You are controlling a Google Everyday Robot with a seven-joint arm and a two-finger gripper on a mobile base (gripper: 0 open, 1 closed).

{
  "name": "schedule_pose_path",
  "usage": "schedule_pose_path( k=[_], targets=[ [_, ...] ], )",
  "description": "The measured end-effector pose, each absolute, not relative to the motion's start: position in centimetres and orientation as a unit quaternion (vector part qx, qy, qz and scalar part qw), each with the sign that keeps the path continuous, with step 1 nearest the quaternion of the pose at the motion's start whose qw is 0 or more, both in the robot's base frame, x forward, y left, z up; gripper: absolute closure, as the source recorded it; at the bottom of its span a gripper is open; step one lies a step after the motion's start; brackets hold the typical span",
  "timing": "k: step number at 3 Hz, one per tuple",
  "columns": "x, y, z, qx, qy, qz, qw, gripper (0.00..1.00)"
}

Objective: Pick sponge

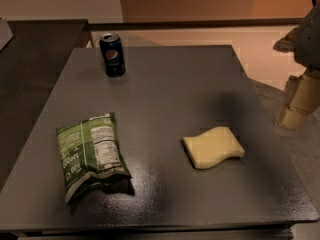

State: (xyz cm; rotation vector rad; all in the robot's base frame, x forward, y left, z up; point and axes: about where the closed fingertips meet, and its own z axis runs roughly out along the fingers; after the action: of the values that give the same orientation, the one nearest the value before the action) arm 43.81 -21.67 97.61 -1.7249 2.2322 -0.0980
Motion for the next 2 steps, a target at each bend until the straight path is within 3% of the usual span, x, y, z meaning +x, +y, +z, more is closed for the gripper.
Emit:
schedule_pose_path(
  k=[2],
  targets=[
    [43.81, -21.67, 97.61, -0.603, 0.781, -0.034, 0.159, 0.00]
  ],
)
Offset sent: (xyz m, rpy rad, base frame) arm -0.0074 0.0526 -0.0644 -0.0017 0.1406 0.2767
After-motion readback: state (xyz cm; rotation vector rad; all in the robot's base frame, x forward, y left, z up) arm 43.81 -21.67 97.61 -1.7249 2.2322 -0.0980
